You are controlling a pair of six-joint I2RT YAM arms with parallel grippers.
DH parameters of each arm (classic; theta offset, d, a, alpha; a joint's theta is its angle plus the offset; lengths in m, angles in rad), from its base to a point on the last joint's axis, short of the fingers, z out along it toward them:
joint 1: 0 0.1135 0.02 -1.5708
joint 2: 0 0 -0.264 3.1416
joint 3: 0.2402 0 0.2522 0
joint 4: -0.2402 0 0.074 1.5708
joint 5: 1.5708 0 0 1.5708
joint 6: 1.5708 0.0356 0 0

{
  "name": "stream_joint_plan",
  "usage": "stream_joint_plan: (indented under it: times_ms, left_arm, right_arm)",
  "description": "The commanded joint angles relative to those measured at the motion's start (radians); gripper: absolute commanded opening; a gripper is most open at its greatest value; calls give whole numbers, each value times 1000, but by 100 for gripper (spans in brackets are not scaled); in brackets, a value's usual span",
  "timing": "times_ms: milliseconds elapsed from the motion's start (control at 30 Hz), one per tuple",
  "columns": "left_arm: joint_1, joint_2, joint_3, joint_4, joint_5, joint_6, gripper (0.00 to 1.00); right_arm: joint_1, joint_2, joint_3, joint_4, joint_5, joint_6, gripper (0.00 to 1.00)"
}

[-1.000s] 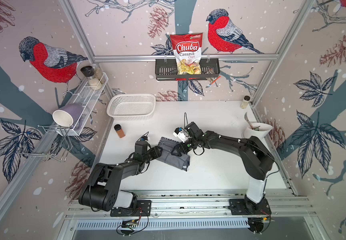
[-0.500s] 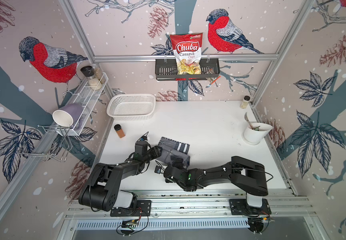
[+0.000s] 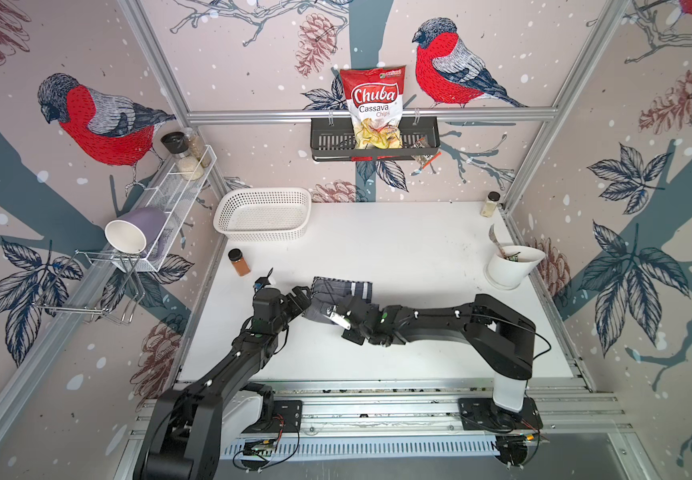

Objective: Roll up the pillowcase
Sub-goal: Roll the pillowcase at the center of the board.

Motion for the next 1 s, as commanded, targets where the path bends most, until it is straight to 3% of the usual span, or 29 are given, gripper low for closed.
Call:
stream_joint_plan:
  times_ms: [0, 167, 367, 533, 767, 900, 967]
  left_arm:
    - [17, -99, -8, -117, -56, -81, 96]
    - [16, -101, 8, -130, 27, -50, 96]
    - [16, -18, 31, -79, 119, -7, 95]
    - [16, -23, 32, -49, 142, -9, 95]
    - [15, 24, 22, 48, 223, -6, 95]
    - [5, 136, 14, 154, 280, -16, 95]
    - [-2, 182, 3, 212, 285, -25, 95]
  right_arm:
    - [-64, -14, 42, -76, -408, 195, 0]
    - [-190, 76, 172, -128, -779, 400, 0]
    - [-288, 185, 260, -79, -1047, 591, 0]
    - [-368, 219, 155, 318, -1193, 982, 0]
    - [-413, 290, 87, 655, -1231, 1304, 0]
    - [-445, 381, -19, 1289, -1245, 1805, 0]
    - [-456, 450, -27, 1521, -1231, 1983, 0]
